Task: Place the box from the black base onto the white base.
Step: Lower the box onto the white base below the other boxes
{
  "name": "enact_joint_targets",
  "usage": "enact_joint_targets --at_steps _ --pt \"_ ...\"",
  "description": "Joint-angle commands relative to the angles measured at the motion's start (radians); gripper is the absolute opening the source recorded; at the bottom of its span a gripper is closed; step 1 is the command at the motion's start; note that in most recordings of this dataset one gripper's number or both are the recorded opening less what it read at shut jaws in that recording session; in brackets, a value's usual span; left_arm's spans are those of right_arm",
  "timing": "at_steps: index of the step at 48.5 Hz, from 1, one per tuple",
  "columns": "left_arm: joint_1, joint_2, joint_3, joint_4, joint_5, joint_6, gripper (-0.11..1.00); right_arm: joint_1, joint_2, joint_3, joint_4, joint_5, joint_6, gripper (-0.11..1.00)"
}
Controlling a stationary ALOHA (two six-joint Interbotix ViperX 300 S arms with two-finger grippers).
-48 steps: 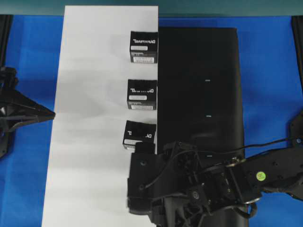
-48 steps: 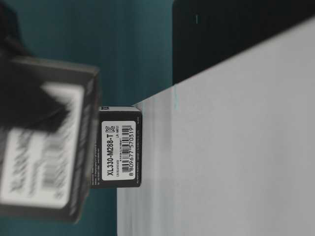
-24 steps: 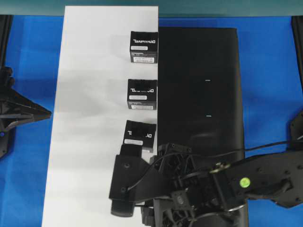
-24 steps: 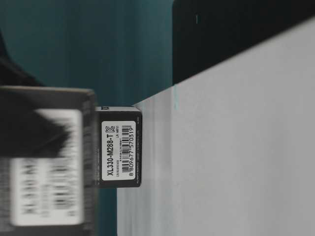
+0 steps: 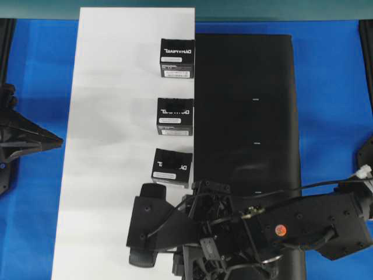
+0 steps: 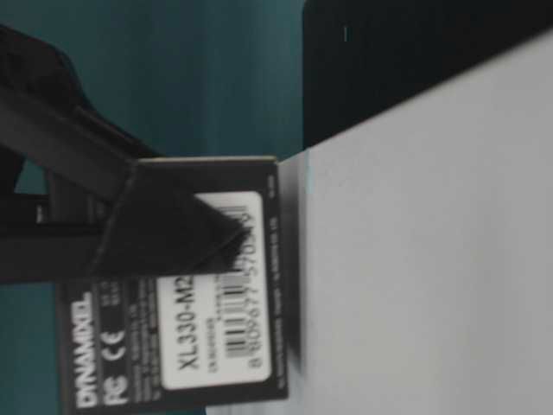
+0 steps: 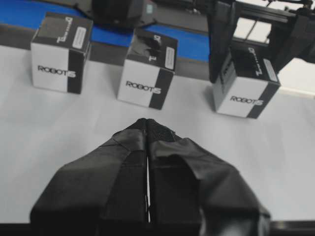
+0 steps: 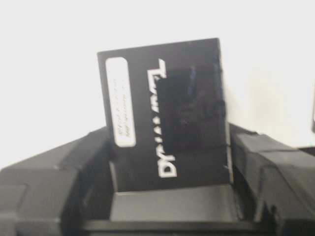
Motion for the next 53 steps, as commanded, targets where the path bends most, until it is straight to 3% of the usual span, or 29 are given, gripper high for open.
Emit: enact_joint_targets --at_steps 1,23,27,33,36,53 --pt "0.0 0.002 -0.031 0.003 -0.003 0.0 -0.05 -0.009 0.012 0.003 -0.003 -0.006 0.002 0.52" --pt "-0.002 0.0 -0.031 0.003 -0.003 -0.002 -0.05 -0.009 0.011 0.043 -0.003 -0.041 0.002 0.53" --pt "0.0 0.0 -0.031 0.002 -0.003 -0.002 -0.05 -0.009 0.008 0.049 -0.003 -0.051 0.0 0.62" --pt "-0.003 0.0 -0.032 0.003 -0.003 0.0 -0.05 -0.009 0.002 0.06 -0.005 -0.083 -0.003 0.89" --pt "-0.009 0.0 -0.031 0.003 -0.003 0.0 -0.05 -0.009 -0.003 0.069 -0.003 -0.097 -0.003 0.98" --pt "-0.017 -0.005 -0.031 0.003 -0.003 0.0 -0.05 -0.009 -0.077 0.086 -0.005 -0.101 -0.002 0.99"
